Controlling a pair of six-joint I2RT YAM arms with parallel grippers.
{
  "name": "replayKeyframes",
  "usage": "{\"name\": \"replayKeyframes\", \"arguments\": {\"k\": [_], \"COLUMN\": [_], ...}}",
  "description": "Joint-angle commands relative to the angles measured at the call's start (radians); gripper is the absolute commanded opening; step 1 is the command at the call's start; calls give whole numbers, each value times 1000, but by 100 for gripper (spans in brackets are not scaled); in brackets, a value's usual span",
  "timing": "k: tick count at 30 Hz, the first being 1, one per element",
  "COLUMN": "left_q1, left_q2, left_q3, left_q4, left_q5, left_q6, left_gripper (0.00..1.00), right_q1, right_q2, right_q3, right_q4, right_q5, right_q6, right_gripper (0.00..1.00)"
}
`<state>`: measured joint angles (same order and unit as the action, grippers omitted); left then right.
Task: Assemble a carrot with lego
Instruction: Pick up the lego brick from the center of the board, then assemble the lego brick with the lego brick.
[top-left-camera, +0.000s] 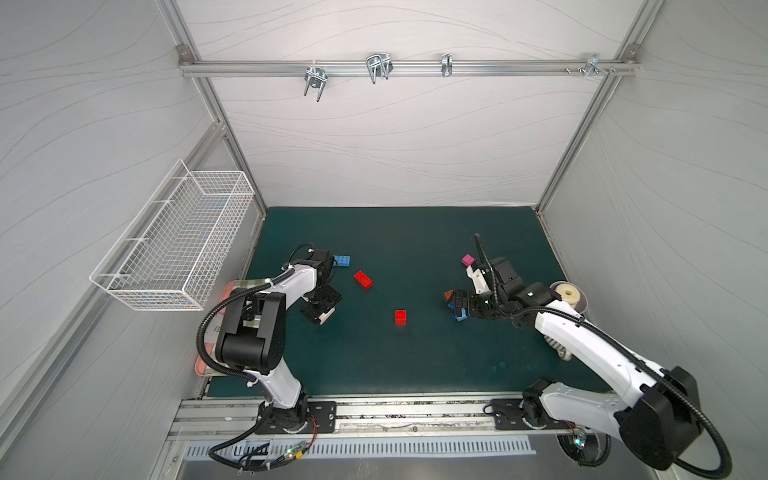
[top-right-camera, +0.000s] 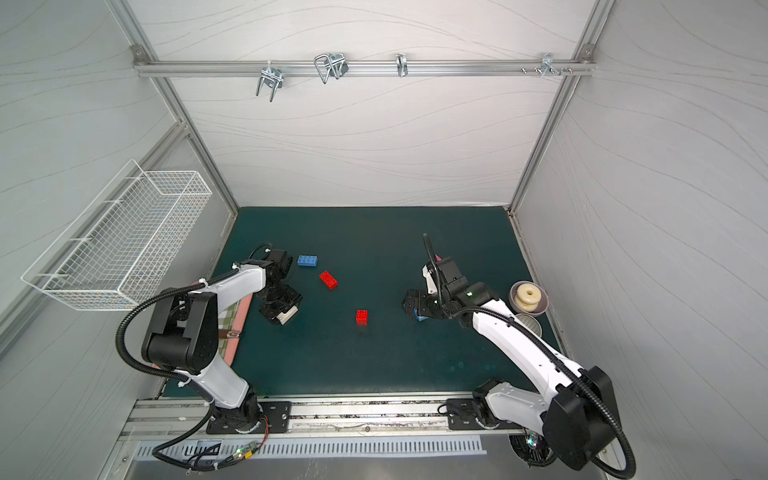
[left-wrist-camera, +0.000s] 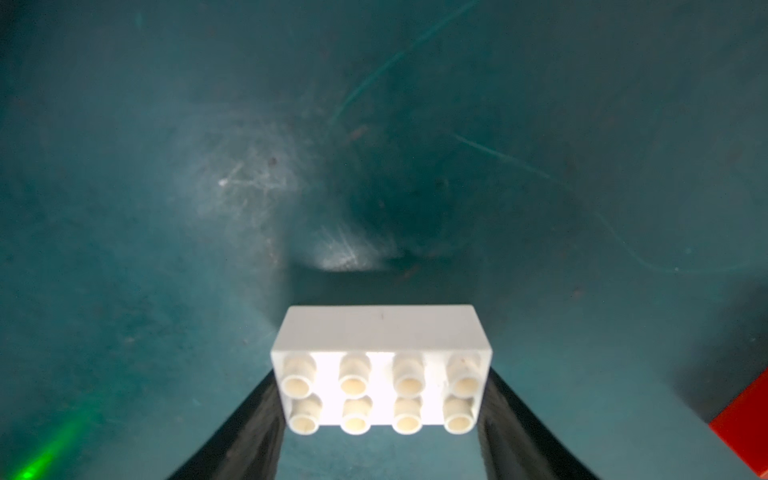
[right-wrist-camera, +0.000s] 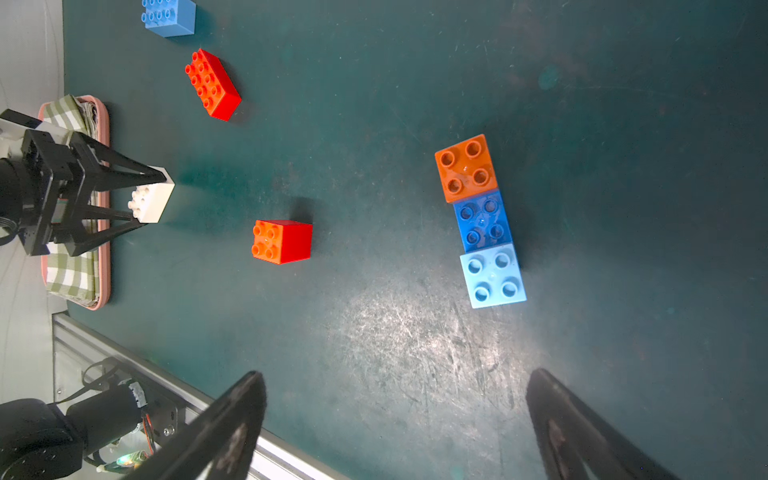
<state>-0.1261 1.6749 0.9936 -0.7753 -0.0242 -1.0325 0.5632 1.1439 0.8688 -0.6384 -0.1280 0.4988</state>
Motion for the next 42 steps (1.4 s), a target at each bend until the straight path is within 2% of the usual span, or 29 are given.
{"name": "replayKeyframes", "arguments": {"k": [1, 6, 9, 11, 19, 26, 34, 42], "left_q1": [5, -7, -47, -101, -434, -599, -675, -689], "left_q2": [1, -19, -33, -44, 6, 83, 160, 200], "left_q3": [-1, 6, 28, 58, 274, 417, 483, 505], "left_q4": [-4, -21, -55, -86, -212, -265, -277, -217], "left_q5": [-22, -23, -34, -56, -98, -93, -44, -17], "left_q6": [-3, 17, 30, 36, 51, 76, 110, 164], "left_gripper": [66, 57, 53, 52, 48, 47, 46, 45], "right_q1": [-5, -5, -5, -5, -6, -64, -98, -117], "right_q2": [-13, -13, -15, -18, -38, -82, -113, -124], "right_q3": [18, 8, 0, -4, -20, -53, -87, -97], "right_q4": [-28, -21, -15, -13, -16, -28, -27, -25], "right_q5": [14, 10, 5, 5, 2, -33, -67, -76], "right_q6": [-5, 1, 6, 10, 15, 15, 24, 32], "right_gripper": [99, 99, 99, 99, 99, 99, 99, 99]}}
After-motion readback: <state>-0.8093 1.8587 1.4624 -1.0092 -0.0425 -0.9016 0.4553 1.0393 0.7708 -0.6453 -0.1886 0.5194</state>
